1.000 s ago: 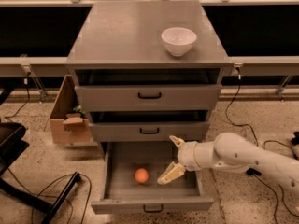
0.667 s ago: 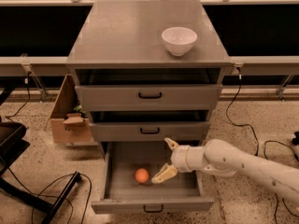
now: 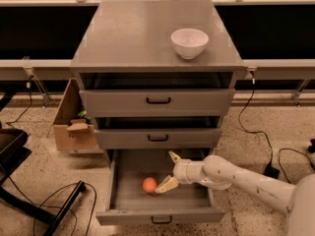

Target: Pick orange from bottom drawer and place on counter

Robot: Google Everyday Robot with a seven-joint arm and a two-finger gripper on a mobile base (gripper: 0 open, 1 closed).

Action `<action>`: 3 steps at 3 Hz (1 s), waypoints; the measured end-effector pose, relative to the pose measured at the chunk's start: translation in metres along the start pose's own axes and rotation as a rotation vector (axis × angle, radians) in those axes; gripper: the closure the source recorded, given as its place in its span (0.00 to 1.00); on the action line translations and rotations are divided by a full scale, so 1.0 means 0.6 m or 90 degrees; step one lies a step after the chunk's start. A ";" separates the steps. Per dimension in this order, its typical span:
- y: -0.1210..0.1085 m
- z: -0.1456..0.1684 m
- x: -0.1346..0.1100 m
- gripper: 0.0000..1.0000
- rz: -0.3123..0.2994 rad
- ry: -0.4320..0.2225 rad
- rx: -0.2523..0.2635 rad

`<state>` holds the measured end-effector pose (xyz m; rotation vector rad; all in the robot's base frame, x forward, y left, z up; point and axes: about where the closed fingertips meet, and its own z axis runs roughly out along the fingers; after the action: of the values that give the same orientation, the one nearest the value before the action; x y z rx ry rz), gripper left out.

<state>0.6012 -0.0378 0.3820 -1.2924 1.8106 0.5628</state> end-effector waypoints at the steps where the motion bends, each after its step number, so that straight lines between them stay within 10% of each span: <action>1: -0.052 0.138 0.053 0.00 0.011 0.003 -0.022; 3: -0.040 0.154 0.079 0.00 0.023 0.025 -0.052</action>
Offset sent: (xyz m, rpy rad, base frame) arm 0.0734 0.0475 -0.1006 0.0136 0.0624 0.0360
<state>0.6504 -0.0043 0.2934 -1.3352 1.8639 0.6413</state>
